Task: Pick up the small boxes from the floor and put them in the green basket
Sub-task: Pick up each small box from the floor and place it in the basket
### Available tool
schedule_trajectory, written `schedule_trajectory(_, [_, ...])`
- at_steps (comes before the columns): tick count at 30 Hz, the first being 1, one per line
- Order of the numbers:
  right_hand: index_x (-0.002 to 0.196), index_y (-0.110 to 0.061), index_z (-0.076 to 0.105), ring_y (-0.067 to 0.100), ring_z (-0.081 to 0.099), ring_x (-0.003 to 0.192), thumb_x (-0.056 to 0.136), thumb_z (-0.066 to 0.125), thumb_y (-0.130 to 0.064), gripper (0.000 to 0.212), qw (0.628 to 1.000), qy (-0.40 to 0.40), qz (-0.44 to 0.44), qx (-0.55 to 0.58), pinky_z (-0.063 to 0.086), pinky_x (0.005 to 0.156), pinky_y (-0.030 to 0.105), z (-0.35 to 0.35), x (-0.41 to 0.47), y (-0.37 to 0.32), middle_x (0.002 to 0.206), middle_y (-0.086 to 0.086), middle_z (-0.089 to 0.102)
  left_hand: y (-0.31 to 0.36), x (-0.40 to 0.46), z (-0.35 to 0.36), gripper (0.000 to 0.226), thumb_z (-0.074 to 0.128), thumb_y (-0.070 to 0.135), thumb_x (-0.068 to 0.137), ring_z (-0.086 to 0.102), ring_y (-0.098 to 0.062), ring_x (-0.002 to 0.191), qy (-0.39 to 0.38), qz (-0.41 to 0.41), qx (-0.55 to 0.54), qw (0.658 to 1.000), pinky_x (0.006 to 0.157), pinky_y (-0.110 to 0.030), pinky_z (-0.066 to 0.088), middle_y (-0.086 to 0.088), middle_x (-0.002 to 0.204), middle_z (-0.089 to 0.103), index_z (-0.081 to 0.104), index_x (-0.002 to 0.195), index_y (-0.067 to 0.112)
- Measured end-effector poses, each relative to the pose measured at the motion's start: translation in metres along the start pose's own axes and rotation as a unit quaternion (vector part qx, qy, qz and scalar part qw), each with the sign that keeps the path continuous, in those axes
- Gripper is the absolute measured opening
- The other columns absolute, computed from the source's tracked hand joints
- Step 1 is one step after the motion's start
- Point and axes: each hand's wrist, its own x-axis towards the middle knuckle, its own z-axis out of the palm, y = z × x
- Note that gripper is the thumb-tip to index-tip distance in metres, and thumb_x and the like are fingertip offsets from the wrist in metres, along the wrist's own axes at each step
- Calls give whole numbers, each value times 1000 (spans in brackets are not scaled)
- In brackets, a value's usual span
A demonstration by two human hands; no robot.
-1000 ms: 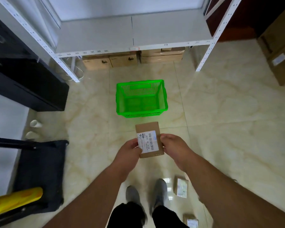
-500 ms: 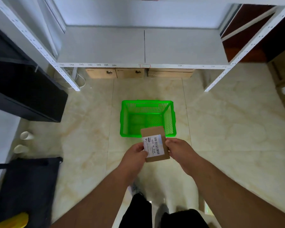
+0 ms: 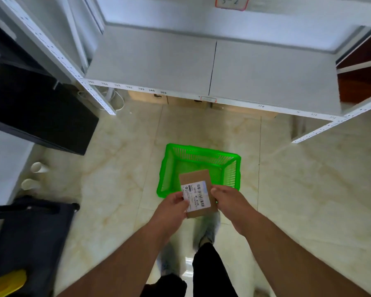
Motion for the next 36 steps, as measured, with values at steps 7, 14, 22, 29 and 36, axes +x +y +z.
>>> schedule_trajectory(7, [87, -30, 80, 22, 75, 94, 77, 47, -31, 35, 994, -48, 14, -95, 58, 92, 47, -13, 139, 7, 99, -1, 80, -10, 128, 23, 35, 45, -5, 98, 72, 6, 70, 33, -52, -56, 996, 59, -15, 54, 6, 93, 76, 66, 92, 22])
schedule_trajectory(14, [117, -20, 69, -4, 59, 75, 98, 43, -25, 33, 968, -41, -20, -246, 42, 56, 20, 16, 303, 57, 115, 2, 73, -81, 286, 16, 30, 49, 4, 97, 64, -14, 109, 32, -123, -109, 986, 101, -42, 50, 0, 109, 78, 71, 111, 18])
schedule_trajectory(22, [135, -13, 55, 31, 62, 119, 94, 46, -23, 43, 899, -19, -64, -433, 52, 93, 34, 71, 465, 108, 140, 14, 61, -179, 458, 3, 29, 50, 1, 95, 62, -15, 116, 49, -144, -267, 952, 97, -38, 52, -1, 115, 74, 68, 113, 16])
schedule_trajectory(29, [123, -19, 54, 39, 58, 114, 86, 50, -26, 38, 818, -31, -109, -564, 51, 88, 38, 102, 545, 124, 128, 13, 63, -217, 551, 7, 35, 44, -2, 96, 61, -16, 100, 57, -135, -383, 912, 96, -38, 50, 0, 106, 72, 69, 104, 21])
schedule_trajectory(36, [109, -17, 58, 31, 66, 107, 82, 53, -13, 28, 872, -55, -117, -472, 50, 78, 27, 114, 572, 132, 120, 12, 68, -223, 576, 0, 31, 44, -8, 92, 54, -24, 107, 76, -123, -415, 898, 109, -47, 47, -9, 110, 62, 66, 102, 12])
